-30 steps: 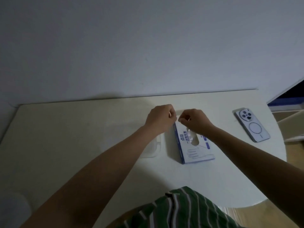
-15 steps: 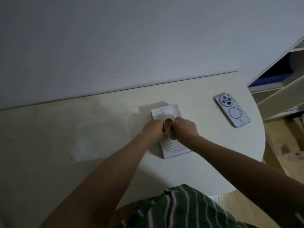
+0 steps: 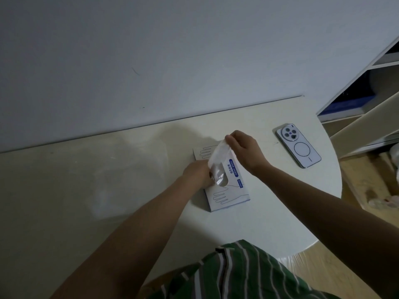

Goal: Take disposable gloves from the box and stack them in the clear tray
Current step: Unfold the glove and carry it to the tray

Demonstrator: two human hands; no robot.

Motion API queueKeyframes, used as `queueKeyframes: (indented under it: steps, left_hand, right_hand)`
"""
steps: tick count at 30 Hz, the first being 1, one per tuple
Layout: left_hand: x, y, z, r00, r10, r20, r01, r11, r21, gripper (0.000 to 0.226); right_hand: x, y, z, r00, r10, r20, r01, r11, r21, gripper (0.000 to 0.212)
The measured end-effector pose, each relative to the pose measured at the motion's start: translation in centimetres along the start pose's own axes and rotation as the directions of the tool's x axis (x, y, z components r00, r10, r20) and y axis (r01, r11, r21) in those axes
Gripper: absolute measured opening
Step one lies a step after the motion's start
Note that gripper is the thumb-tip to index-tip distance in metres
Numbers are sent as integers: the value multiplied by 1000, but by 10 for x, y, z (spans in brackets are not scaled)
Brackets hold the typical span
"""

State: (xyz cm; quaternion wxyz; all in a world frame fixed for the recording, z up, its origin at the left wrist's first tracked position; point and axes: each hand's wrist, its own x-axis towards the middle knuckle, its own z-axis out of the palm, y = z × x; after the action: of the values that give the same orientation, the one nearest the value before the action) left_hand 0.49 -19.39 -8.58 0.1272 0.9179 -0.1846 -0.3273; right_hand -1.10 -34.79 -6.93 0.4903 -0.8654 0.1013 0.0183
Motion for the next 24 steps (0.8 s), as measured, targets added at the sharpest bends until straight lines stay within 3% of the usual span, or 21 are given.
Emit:
queueKeyframes:
  steps: [3, 7, 9, 11, 13, 17, 20, 22, 23, 24]
  left_hand:
    - [0, -3, 0, 1000, 17, 3, -16, 1000, -16, 16]
    - [0, -9, 0, 1000, 28, 13, -27, 998, -60, 26]
    - [-1, -10, -2, 998, 33, 50, -27, 993, -112, 18]
    - [-2, -11, -8, 999, 21, 41, -9, 959, -284, 10]
    - [-4, -14, -17, 998, -22, -51, -6, 873, -488, 8]
    - [-18, -17, -40, 976, -73, -204, -139, 515, -846, 53]
    - [-31, -21, -61, 966, -26, -256, -239, 272, -932, 23]
    - [-37, -29, -71, 967, -82, -242, -234, 93, -968, 29]
    - [-40, -34, -74, 962, -105, -254, -247, 73, -966, 32]
    - [-44, -41, -77, 950, -119, -287, -274, 114, -955, 33]
  right_hand:
    - [-1, -2, -5, 999, 41, -3, -41, 997, 71, 35]
    - [-2, -10, -12, 983, 141, -118, -90, 929, 359, 39]
    - [1, -15, -17, 976, 207, -66, -165, 904, 394, 39]
    - [-1, -16, -21, 959, 274, 76, -283, 889, 360, 39]
    - [-6, -16, -22, 922, 326, 208, -376, 878, 295, 38]
    - [-13, -20, -16, 885, 366, 287, -442, 854, 275, 36]
    - [-14, -30, -12, 874, 357, 329, -444, 862, 245, 31]
    - [-14, -39, -9, 868, 353, 350, -434, 880, 191, 25]
    - [-14, -44, -6, 865, 349, 359, -426, 890, 161, 25]
    - [-14, -49, -2, 861, 345, 373, -416, 900, 129, 26]
